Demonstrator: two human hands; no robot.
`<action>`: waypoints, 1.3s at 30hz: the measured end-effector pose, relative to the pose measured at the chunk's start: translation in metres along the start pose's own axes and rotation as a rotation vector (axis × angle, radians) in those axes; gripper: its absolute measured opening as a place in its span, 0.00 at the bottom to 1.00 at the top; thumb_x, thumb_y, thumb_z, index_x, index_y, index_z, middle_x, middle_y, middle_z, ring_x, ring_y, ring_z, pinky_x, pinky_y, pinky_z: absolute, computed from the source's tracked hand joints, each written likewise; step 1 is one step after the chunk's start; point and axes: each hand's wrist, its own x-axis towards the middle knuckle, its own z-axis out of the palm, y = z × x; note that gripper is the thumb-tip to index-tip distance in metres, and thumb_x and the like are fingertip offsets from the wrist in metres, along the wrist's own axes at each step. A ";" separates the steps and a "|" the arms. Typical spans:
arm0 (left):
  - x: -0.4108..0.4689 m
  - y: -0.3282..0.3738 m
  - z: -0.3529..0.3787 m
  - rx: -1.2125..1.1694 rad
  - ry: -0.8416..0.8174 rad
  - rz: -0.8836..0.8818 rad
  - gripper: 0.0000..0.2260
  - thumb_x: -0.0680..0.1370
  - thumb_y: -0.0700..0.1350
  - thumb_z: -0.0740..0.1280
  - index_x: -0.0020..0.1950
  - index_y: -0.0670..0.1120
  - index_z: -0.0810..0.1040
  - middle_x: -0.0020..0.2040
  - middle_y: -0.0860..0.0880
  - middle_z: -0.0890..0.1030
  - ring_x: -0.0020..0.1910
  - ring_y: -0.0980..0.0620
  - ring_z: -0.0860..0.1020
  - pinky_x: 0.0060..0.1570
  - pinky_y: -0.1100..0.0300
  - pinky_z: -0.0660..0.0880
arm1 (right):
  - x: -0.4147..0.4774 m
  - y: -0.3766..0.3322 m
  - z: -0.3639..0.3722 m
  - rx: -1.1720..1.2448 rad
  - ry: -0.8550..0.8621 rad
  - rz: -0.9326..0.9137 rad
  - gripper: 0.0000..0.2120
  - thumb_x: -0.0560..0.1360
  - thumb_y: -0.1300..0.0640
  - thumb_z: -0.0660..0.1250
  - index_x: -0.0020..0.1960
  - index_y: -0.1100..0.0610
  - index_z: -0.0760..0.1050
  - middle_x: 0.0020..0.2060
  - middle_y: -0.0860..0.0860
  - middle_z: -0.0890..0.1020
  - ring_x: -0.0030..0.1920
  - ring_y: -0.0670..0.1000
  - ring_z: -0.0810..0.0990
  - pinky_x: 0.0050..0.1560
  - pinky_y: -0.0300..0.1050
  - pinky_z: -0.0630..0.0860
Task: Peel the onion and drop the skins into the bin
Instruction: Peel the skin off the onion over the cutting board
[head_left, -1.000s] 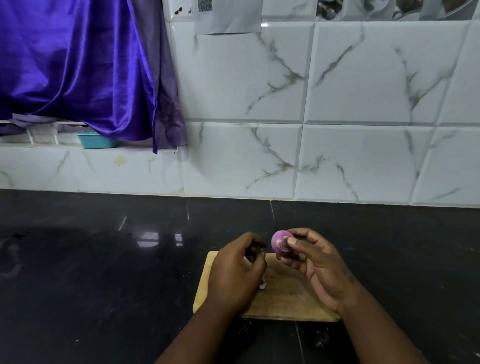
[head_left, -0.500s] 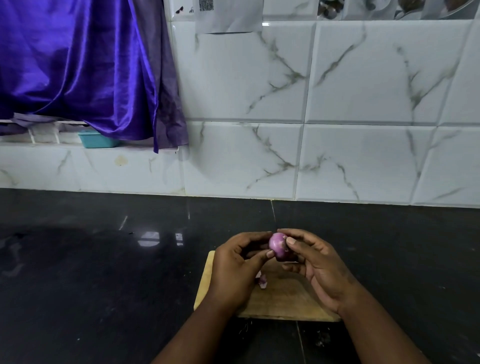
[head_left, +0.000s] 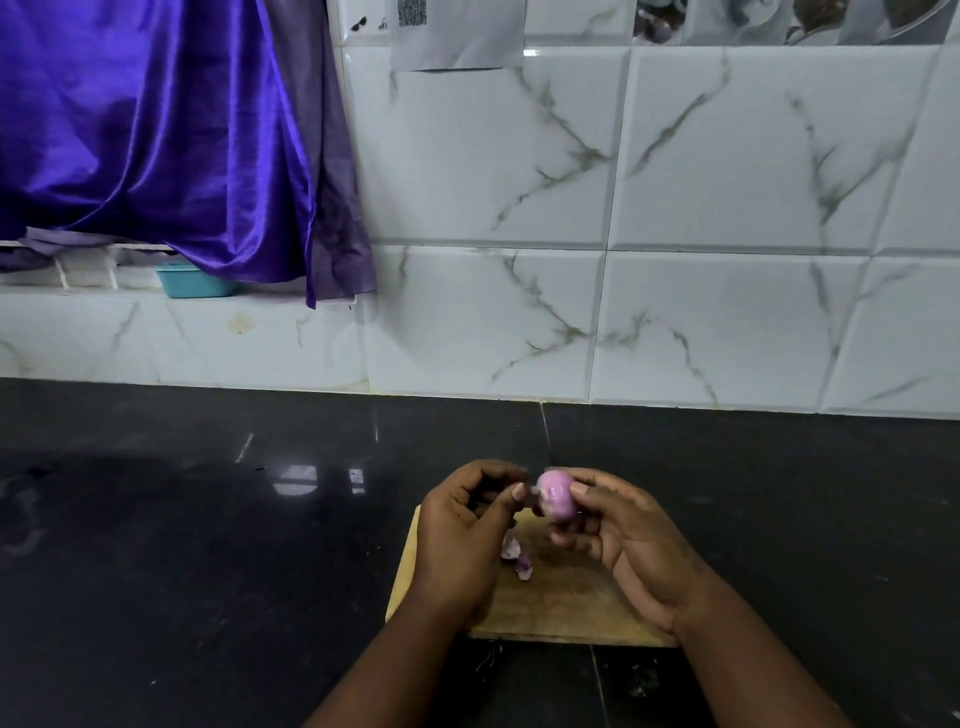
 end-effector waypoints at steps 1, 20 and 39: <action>0.001 0.000 0.000 0.051 0.020 0.009 0.12 0.82 0.34 0.71 0.54 0.51 0.88 0.50 0.48 0.88 0.41 0.45 0.85 0.42 0.47 0.86 | 0.001 -0.001 -0.001 0.030 -0.004 0.003 0.17 0.78 0.58 0.65 0.62 0.65 0.81 0.51 0.65 0.85 0.44 0.56 0.85 0.42 0.45 0.84; -0.001 0.000 0.001 0.253 -0.050 0.079 0.09 0.78 0.39 0.77 0.53 0.52 0.88 0.50 0.51 0.88 0.43 0.50 0.86 0.42 0.39 0.87 | 0.002 0.003 -0.003 0.025 -0.022 0.013 0.17 0.84 0.63 0.56 0.63 0.66 0.80 0.59 0.70 0.83 0.47 0.56 0.85 0.44 0.47 0.85; -0.003 0.000 0.002 0.452 -0.066 0.127 0.17 0.82 0.49 0.72 0.35 0.48 0.74 0.36 0.47 0.79 0.33 0.47 0.82 0.38 0.45 0.82 | 0.003 -0.001 -0.004 0.087 0.120 -0.010 0.13 0.82 0.56 0.64 0.57 0.63 0.81 0.45 0.60 0.87 0.40 0.53 0.85 0.41 0.45 0.84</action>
